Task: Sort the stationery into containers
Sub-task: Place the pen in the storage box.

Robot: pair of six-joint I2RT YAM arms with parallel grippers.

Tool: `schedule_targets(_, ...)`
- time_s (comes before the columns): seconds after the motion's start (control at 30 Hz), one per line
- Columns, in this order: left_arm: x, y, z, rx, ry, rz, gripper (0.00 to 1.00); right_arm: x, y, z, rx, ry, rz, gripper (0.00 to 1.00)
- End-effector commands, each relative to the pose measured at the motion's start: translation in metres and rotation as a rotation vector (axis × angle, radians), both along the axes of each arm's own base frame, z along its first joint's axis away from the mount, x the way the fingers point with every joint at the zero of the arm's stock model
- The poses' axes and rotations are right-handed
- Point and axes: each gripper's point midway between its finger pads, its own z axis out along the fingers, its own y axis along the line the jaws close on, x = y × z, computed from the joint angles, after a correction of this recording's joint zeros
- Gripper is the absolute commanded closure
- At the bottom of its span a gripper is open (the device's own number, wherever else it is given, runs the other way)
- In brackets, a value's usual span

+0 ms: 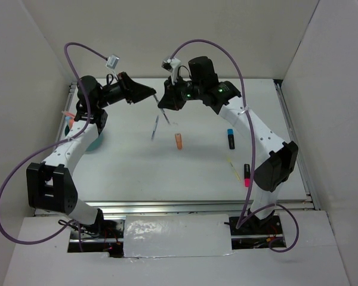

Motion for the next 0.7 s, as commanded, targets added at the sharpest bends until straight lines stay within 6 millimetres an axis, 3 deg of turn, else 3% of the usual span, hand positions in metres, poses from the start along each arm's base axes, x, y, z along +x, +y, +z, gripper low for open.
schedule_targets(0.0,-0.002,-0.003,0.009,-0.034,-0.038,-0.017,0.62,-0.004,0.01,0.027,0.052,-0.069,0.034,1.0)
schedule_targets(0.07,-0.001,-0.003,0.008,-0.042,-0.029,-0.019,0.75,-0.005,0.011,0.028,0.056,-0.069,0.041,1.0)
schedule_targets(0.1,-0.002,-0.003,0.01,-0.049,-0.03,-0.023,0.81,-0.005,0.012,0.029,0.056,-0.07,0.042,0.94)
schedule_targets(0.13,-0.002,-0.002,0.011,-0.049,-0.034,-0.021,0.93,-0.004,0.009,0.028,0.05,-0.07,0.029,0.84)
schedule_targets(0.17,0.0,0.001,0.011,-0.048,-0.029,-0.012,0.97,-0.003,0.007,0.027,0.044,-0.065,0.021,0.65)
schedule_targets(0.23,0.006,0.02,0.012,-0.034,-0.028,0.041,1.0,0.006,-0.011,0.027,0.038,-0.051,-0.038,0.5)
schedule_targets(0.27,0.01,0.03,0.011,-0.011,-0.05,0.073,1.0,0.009,-0.019,0.013,0.021,-0.017,-0.059,0.44)
schedule_targets(0.33,0.026,0.069,0.009,0.036,-0.039,0.193,1.0,0.021,-0.05,0.011,0.013,-0.002,-0.135,0.43)
schedule_targets(0.37,0.034,0.086,0.006,0.116,-0.107,0.252,1.0,0.023,-0.061,-0.007,-0.017,0.032,-0.162,0.43)
schedule_targets(0.43,0.048,0.13,0.0,0.212,-0.077,0.399,1.0,0.028,-0.091,-0.018,-0.054,0.039,-0.223,0.44)
schedule_targets(0.47,0.054,0.148,-0.002,0.306,-0.146,0.455,1.0,0.028,-0.104,-0.044,-0.105,0.079,-0.268,0.45)
schedule_targets(0.5,0.058,0.173,-0.002,0.357,-0.163,0.531,1.0,0.026,-0.114,-0.046,-0.118,0.066,-0.29,0.45)
schedule_targets(0.53,0.063,0.194,-0.01,0.448,-0.179,0.617,1.0,0.025,-0.131,-0.071,-0.163,0.102,-0.325,0.46)
schedule_targets(0.57,0.065,0.215,-0.02,0.493,-0.176,0.674,1.0,0.025,-0.138,-0.081,-0.186,0.111,-0.345,0.47)
schedule_targets(0.63,0.069,0.238,-0.023,0.559,-0.214,0.761,1.0,0.021,-0.155,-0.097,-0.229,0.129,-0.377,0.48)
schedule_targets(0.67,0.071,0.258,-0.032,0.607,-0.215,0.824,1.0,0.019,-0.169,-0.117,-0.268,0.165,-0.41,0.48)
